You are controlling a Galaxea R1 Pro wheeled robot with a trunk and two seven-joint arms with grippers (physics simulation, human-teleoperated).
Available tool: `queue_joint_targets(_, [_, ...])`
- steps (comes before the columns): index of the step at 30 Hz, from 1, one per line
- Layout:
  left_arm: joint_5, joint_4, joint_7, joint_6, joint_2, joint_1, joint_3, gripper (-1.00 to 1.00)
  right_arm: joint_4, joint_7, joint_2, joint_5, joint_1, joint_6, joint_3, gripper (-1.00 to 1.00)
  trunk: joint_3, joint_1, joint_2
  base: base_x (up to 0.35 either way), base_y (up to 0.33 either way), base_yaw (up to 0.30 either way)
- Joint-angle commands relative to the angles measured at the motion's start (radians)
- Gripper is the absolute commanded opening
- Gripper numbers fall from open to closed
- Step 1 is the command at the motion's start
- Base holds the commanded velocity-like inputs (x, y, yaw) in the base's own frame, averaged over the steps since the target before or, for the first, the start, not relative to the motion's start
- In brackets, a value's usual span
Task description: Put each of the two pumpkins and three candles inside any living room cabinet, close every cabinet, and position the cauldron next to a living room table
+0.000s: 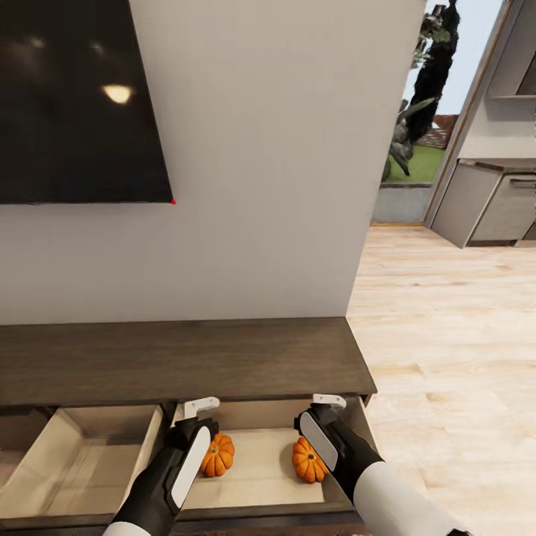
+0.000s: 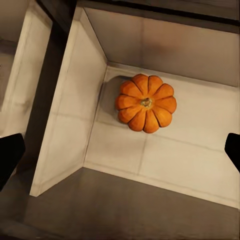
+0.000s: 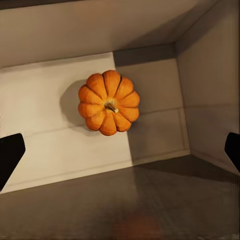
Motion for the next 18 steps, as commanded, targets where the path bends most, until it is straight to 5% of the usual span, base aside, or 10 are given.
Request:
queue_joint_targets(1, [0.000, -0.001, 0.000, 0.000, 0.000, 0.000, 0.000, 1.00, 0.000, 0.000, 0.000, 0.000, 0.000, 0.000, 0.000, 1.00, 0.003, -0.004, 0.007, -0.122, 0.000, 0.000])
queue_joint_targets(18, [0.000, -0.005, 0.000, 0.007, 0.000, 0.000, 0.001, 1.00, 0.000, 0.033, 0.000, 0.000, 0.000, 0.001, 0.000, 1.00, 0.056, -0.069, 0.126, -0.015, 0.000, 0.000])
